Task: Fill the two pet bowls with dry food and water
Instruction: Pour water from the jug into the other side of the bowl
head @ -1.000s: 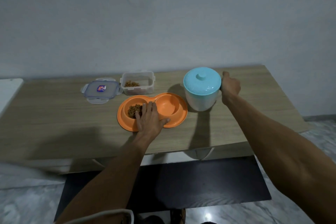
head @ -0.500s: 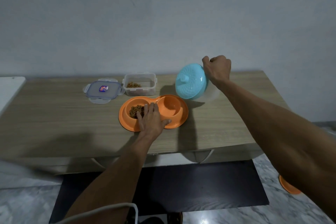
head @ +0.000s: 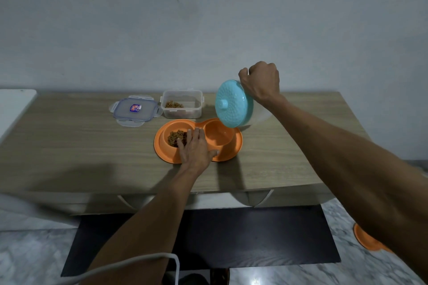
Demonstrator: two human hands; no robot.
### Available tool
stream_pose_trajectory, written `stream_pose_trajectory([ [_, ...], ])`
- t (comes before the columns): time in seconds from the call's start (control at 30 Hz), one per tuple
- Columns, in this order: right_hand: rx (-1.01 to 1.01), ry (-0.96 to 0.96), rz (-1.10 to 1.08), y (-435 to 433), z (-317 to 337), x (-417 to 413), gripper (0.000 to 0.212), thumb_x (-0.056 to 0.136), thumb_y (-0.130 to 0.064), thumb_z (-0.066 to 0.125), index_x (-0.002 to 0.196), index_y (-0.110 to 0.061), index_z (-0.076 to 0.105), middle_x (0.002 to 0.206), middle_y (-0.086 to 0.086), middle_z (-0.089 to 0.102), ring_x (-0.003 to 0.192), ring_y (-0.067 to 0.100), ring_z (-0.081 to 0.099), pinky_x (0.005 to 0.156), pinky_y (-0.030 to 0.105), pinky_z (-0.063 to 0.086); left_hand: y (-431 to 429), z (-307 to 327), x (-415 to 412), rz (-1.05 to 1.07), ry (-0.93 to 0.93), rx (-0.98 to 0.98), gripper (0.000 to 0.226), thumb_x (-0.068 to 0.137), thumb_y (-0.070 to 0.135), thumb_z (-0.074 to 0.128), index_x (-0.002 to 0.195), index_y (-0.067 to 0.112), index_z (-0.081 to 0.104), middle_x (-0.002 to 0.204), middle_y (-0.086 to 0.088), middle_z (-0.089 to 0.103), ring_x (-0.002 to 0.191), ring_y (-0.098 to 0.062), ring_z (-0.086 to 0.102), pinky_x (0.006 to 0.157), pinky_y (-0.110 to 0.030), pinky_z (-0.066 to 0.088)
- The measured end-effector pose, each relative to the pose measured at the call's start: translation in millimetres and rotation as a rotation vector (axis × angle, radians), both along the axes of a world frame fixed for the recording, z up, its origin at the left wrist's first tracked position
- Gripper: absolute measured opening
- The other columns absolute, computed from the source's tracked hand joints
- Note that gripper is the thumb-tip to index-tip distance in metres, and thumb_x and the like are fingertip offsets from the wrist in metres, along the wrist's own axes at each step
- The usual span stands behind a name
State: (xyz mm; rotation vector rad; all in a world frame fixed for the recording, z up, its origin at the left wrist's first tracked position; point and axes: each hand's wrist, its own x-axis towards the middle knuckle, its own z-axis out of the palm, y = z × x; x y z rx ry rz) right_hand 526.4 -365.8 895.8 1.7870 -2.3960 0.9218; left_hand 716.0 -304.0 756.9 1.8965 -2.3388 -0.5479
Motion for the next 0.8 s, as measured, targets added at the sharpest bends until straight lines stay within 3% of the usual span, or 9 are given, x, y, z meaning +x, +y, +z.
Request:
stream_pose_trajectory([
  [0.8, 0.058, 0.242, 0.076, 2.7, 2.3, 14.0, 0.046, 0.094, -0.025, 0.042, 0.051, -0.012, 0.031, 0.050, 0.002, 0.034, 0.064, 0.027, 0.041, 0.078, 0.038, 0.038, -0.2, 1.7, -0.9, 0.003, 0.006, 0.006, 0.091, 0.086, 0.053, 0.063, 0.154, 0.012, 0.019, 0.163, -0.006, 0.017, 0.151, -0.028, 0.007, 0.117, -0.060, 0.010],
])
